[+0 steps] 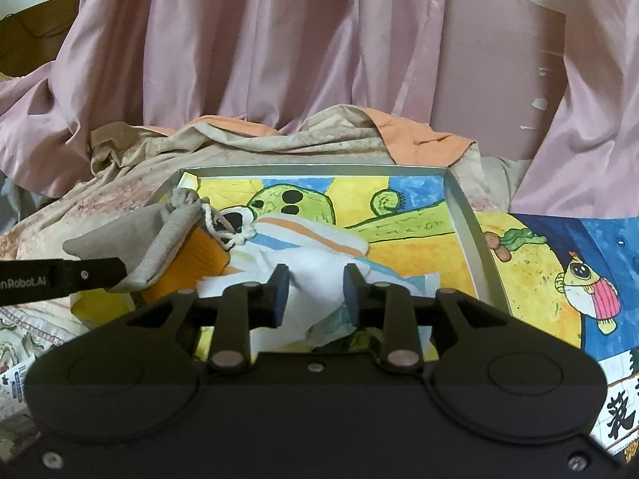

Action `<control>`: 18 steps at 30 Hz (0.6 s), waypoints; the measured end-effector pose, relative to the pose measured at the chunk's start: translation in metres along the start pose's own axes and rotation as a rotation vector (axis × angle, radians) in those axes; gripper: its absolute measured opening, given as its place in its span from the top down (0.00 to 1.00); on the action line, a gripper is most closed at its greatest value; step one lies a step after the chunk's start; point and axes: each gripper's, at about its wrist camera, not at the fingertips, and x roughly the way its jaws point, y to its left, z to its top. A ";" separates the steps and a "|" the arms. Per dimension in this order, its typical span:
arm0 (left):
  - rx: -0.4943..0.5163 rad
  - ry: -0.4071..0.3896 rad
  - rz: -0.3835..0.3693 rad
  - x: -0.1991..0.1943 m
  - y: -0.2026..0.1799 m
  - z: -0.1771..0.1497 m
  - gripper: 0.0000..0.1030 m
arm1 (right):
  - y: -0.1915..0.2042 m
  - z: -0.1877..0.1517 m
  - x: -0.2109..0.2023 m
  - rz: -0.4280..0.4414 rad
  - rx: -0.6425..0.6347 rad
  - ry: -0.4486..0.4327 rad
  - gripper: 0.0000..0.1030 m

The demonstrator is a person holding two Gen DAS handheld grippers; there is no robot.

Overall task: Organize soft objects
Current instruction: 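Open both grippers to drop the bag and cloth into the tray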

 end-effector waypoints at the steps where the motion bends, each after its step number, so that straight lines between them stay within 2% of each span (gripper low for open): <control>1: 0.001 0.003 -0.001 -0.001 -0.001 0.000 0.79 | -0.001 0.000 -0.002 -0.001 0.001 -0.002 0.74; 4: 0.003 0.004 0.002 -0.004 -0.002 -0.001 0.69 | -0.003 0.000 -0.007 0.003 0.007 -0.010 0.67; 6: 0.005 -0.003 -0.001 -0.007 -0.003 -0.001 0.56 | -0.004 0.002 -0.013 0.004 0.007 -0.021 0.64; 9: 0.010 -0.027 -0.005 -0.016 -0.005 -0.002 0.43 | -0.006 0.003 -0.024 0.003 0.007 -0.040 0.59; 16: 0.032 -0.068 -0.014 -0.037 -0.012 -0.001 0.24 | -0.019 0.011 -0.053 0.003 0.032 -0.084 0.41; 18: 0.031 -0.087 -0.013 -0.045 -0.015 0.000 0.14 | -0.022 0.015 -0.063 0.003 0.043 -0.099 0.35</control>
